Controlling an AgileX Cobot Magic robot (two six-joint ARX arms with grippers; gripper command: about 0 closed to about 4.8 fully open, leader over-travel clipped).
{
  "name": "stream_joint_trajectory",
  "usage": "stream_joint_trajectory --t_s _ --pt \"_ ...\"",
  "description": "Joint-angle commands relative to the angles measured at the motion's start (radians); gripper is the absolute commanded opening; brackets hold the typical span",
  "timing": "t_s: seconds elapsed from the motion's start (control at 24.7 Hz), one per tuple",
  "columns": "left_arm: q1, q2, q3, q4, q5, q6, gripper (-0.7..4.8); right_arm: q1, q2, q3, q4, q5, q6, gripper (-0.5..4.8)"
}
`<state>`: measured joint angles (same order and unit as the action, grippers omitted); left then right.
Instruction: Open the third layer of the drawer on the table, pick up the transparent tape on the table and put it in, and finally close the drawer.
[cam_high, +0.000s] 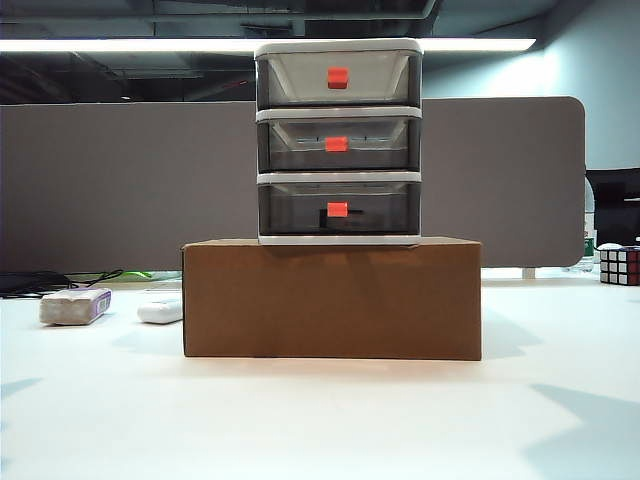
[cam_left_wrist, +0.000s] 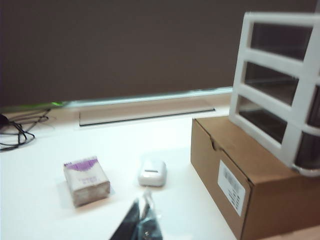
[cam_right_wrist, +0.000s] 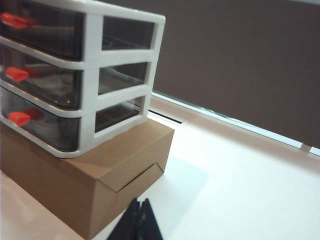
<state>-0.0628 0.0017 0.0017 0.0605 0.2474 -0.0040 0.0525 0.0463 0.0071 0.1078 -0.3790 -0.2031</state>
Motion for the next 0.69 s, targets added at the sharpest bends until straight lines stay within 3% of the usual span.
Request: stream_joint_trajectory --t_s 0.04,0.4,0.57,0.69 --pt "0.003 0.000 0.006 0.017 0.007 -0.015 -0.06 0.000 -0.047 -0.006 -0.060 0.006 0.001 -0.05" --pt "0.002 0.000 0.007 -0.001 0.001 -0.034 -0.05 0.002 -0.047 -0.006 -0.055 0.074 0.050 -0.05" --pt "0.002 0.000 0.007 -0.001 0.000 -0.034 -0.05 0.002 -0.047 -0.006 -0.050 0.196 0.050 -0.05" --pt "0.002 0.000 0.007 -0.001 0.000 -0.034 -0.05 0.002 -0.047 -0.006 -0.051 0.204 0.050 -0.05"
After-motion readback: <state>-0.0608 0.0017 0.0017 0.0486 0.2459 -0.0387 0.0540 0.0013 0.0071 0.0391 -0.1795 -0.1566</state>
